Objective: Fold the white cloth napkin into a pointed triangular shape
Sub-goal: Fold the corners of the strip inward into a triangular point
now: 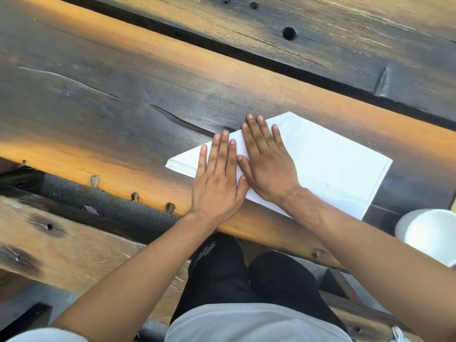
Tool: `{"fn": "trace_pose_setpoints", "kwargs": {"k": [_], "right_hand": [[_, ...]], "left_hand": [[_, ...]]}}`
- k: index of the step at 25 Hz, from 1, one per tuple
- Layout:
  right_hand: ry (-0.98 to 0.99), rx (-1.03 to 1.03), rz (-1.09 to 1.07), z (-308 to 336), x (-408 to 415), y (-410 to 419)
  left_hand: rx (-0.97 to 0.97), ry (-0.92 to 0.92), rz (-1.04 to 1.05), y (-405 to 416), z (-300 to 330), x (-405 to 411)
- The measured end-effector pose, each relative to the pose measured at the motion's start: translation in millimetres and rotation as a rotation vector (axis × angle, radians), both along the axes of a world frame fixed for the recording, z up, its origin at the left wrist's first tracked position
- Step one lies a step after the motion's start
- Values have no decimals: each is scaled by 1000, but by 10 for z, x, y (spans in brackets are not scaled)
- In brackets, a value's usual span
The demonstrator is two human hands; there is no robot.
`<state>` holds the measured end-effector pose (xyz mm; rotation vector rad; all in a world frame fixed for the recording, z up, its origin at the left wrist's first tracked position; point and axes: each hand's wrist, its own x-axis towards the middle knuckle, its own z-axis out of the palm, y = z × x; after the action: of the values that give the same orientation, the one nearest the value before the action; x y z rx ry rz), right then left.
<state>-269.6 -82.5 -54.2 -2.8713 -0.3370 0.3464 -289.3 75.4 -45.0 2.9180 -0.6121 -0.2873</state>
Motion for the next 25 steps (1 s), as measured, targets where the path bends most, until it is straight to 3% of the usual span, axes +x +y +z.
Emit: {"fn": "trace_pose_setpoints", "kwargs": {"k": [8, 19, 25], "right_hand": [[9, -143, 116, -3, 120, -373], [-25, -128, 236, -16, 312, -479], [-79, -70, 181, 127, 228, -282]], "left_hand": [[64, 16, 4, 193, -80, -43], [107, 81, 201, 510, 11, -161], [96, 18, 274, 533, 29, -190]]}}
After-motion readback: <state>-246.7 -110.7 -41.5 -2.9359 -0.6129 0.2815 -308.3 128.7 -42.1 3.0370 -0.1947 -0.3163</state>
